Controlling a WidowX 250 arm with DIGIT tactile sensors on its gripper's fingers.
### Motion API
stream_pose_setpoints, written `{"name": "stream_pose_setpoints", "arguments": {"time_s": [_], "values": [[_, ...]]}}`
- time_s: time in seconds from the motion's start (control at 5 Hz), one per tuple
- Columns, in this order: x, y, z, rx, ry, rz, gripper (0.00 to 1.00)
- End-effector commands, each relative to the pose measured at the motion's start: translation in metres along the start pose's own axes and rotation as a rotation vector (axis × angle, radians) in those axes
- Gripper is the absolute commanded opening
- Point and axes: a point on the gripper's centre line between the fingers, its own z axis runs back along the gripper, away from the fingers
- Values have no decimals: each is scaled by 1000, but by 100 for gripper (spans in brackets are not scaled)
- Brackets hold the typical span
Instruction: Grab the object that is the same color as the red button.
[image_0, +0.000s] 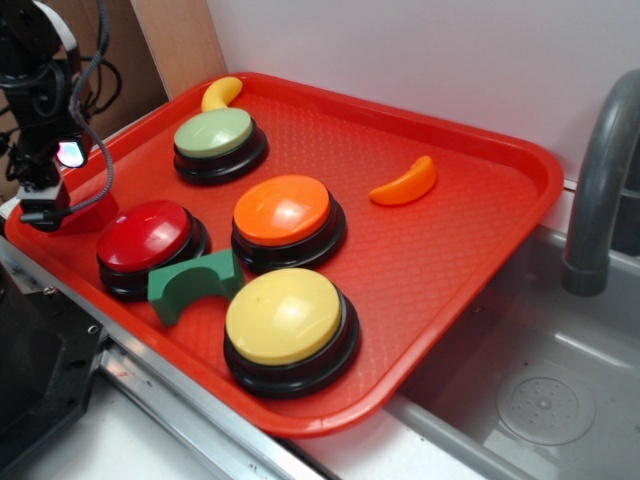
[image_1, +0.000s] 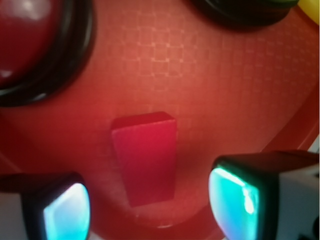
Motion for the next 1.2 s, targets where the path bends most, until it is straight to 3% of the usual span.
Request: {"name": "stream_pose_setpoints", "arguments": {"time_s": [0.0,0.2,0.4,0.8,1.0], "values": [[14,11,-20,-58,-5,-23,100],[18,2,-27,-92,-10,-41,100],[20,-3,-31,-116,-18,-47,0],[20,7,-23,-36,-28,33,0],[29,22,29,89,-55,286,0]]}}
